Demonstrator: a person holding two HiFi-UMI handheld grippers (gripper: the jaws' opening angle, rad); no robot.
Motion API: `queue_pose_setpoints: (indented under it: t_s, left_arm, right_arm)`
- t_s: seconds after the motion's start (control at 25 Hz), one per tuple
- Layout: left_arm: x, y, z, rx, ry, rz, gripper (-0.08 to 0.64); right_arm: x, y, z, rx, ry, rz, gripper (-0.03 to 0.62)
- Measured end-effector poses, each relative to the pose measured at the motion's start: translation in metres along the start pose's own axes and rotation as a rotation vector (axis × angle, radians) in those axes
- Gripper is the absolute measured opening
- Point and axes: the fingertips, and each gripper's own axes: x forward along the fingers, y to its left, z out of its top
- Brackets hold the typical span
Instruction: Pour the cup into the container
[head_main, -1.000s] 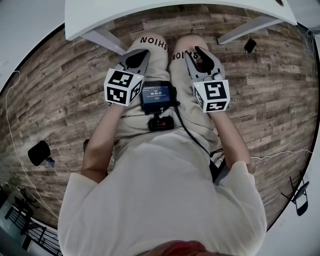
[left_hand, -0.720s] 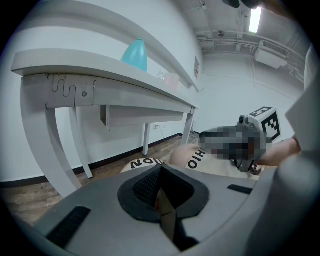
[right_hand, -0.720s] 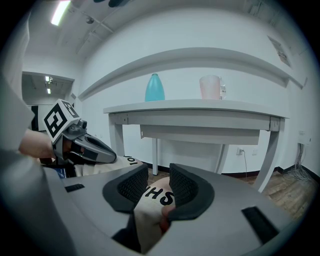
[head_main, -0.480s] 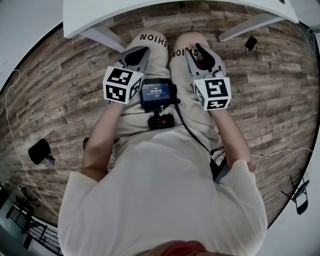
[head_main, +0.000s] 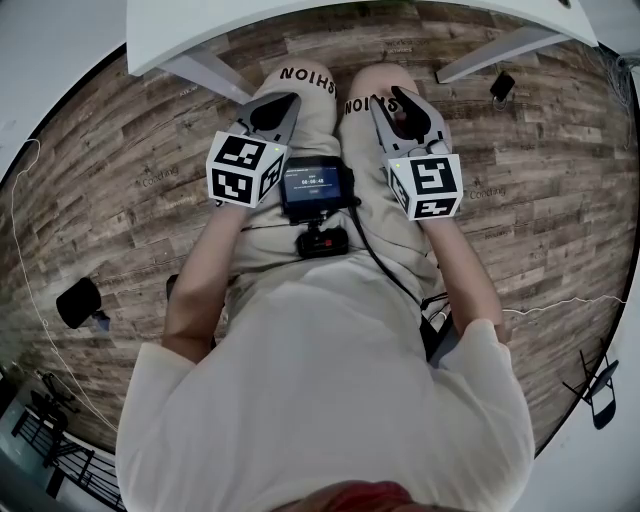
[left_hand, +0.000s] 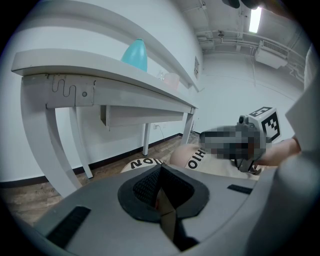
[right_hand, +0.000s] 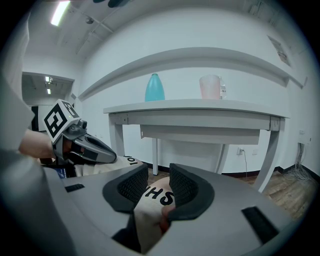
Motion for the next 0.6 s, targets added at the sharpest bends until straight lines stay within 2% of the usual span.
queue_pose_setpoints:
  t_s: [0.6]
  left_arm:
    - [0.0013, 0.0002, -0.0009, 0.0, 0.001, 0.001, 0.011]
  right_arm:
    - [0.0011, -0.0005, -0.0015, 0.003, 0.001, 0.005, 0.137]
